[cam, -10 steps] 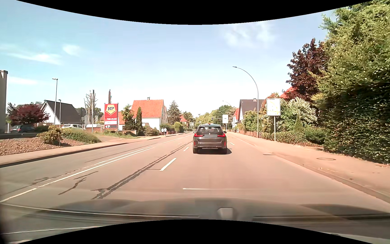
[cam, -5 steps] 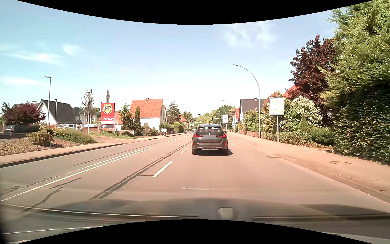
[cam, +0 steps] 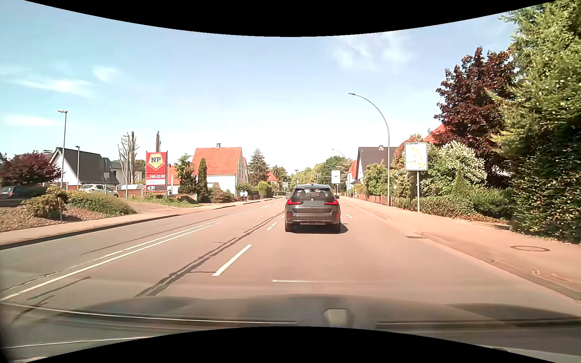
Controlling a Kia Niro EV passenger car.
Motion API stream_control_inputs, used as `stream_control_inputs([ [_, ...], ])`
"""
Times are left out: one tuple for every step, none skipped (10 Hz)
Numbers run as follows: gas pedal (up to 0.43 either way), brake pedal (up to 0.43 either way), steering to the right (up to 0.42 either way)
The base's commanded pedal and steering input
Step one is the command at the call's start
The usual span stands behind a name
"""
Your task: Follow the waypoints while adhering to traffic rules and regulations
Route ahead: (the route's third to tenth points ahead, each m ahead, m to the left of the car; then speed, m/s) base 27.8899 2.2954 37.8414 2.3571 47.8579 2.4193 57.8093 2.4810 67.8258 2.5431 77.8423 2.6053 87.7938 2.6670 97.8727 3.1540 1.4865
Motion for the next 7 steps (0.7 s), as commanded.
stream_control_inputs([
  [0.000,0.006,0.007],
  [0.000,0.006,0.007],
  [0.000,0.012,0.007],
  [0.000,0.006,0.007],
  [0.000,0.006,0.007],
  [0.000,0.006,0.007],
  [0.000,0.006,0.007],
])
